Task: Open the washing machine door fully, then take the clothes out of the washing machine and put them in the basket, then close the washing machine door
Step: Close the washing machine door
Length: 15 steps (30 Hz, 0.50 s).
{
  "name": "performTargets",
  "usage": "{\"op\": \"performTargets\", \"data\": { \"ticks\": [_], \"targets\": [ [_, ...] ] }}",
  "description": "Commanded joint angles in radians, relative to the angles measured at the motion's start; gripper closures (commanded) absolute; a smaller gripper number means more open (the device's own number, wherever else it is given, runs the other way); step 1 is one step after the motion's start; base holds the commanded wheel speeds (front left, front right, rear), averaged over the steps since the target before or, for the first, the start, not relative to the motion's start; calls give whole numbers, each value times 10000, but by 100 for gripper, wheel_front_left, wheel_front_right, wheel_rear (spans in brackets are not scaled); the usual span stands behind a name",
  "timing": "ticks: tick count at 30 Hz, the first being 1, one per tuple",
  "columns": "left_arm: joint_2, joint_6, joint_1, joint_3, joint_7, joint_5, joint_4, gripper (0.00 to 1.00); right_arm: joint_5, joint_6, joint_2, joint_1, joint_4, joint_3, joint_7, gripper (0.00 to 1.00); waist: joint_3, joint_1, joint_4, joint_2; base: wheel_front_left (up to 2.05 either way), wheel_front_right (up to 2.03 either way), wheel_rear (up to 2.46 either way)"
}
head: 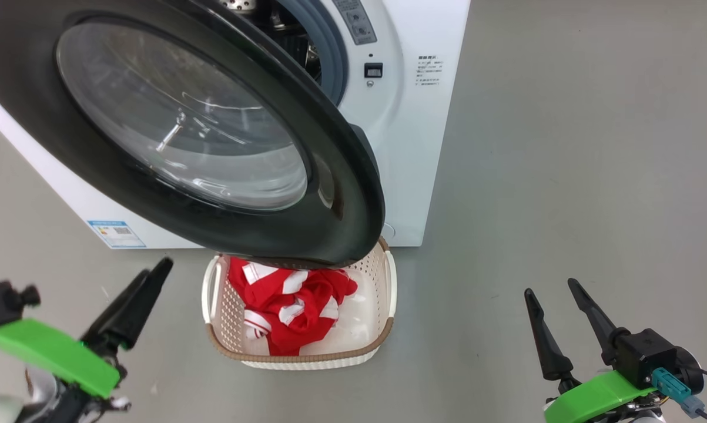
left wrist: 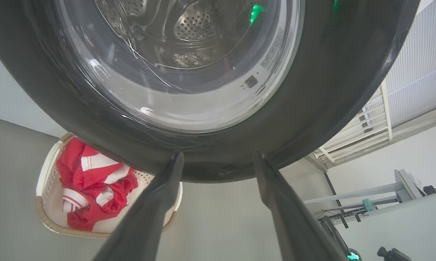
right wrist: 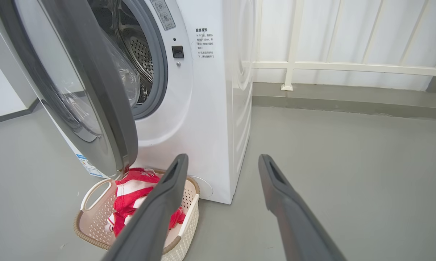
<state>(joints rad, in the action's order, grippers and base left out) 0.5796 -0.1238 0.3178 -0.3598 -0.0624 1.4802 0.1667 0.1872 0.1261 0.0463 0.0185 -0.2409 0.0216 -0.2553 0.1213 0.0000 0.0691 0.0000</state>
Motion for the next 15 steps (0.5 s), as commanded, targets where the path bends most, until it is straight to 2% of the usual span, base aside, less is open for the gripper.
{"op": "performTargets", "data": {
  "ticks": [1,15],
  "targets": [
    [402,-69,99,444,179,110,-101,0,-8,46,39,-14,257,191,-65,0,-1,0,-22,0,0,0,0],
    [104,-69,-1416,-290,3012,-1080,1146,0,-67,46,39,-206,307,5,-65,0,-42,0,-467,0,0,0,0]
  ]
}}
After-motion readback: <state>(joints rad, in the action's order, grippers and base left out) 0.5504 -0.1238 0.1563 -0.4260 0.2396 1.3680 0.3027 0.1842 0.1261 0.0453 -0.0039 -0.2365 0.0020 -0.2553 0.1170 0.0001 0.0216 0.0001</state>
